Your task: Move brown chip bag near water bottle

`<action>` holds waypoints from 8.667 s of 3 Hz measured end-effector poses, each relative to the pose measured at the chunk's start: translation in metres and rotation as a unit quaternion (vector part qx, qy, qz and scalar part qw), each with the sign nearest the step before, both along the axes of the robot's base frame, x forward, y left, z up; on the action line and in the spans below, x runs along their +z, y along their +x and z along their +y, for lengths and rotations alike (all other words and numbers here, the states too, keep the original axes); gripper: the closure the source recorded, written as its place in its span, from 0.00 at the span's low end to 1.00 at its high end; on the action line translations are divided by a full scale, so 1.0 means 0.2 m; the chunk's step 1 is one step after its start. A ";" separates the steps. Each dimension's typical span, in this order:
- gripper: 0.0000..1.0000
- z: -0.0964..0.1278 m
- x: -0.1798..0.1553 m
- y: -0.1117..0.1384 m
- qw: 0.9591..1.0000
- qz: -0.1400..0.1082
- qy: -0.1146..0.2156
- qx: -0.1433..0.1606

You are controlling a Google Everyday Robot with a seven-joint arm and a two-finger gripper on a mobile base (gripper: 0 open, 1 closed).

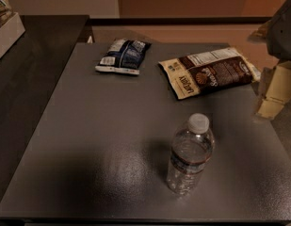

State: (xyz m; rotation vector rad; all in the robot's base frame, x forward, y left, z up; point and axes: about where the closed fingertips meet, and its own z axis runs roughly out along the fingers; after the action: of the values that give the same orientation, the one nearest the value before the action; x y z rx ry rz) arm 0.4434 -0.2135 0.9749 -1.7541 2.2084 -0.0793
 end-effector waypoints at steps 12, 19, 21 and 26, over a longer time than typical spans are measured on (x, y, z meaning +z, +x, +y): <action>0.64 0.18 -0.68 1.10 0.989 0.048 -0.066 0.123; 1.00 0.52 0.05 0.42 0.976 0.016 0.041 0.212; 1.00 0.72 -0.08 0.20 0.973 0.074 0.071 0.206; 0.13 0.86 -0.22 0.01 0.961 0.079 0.161 0.210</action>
Offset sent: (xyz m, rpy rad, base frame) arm 0.0905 0.0211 -0.0371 0.0742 -0.0132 0.1581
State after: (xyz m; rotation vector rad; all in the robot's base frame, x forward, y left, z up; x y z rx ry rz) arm 0.4449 -0.0411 0.9301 -2.0408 1.7668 0.5037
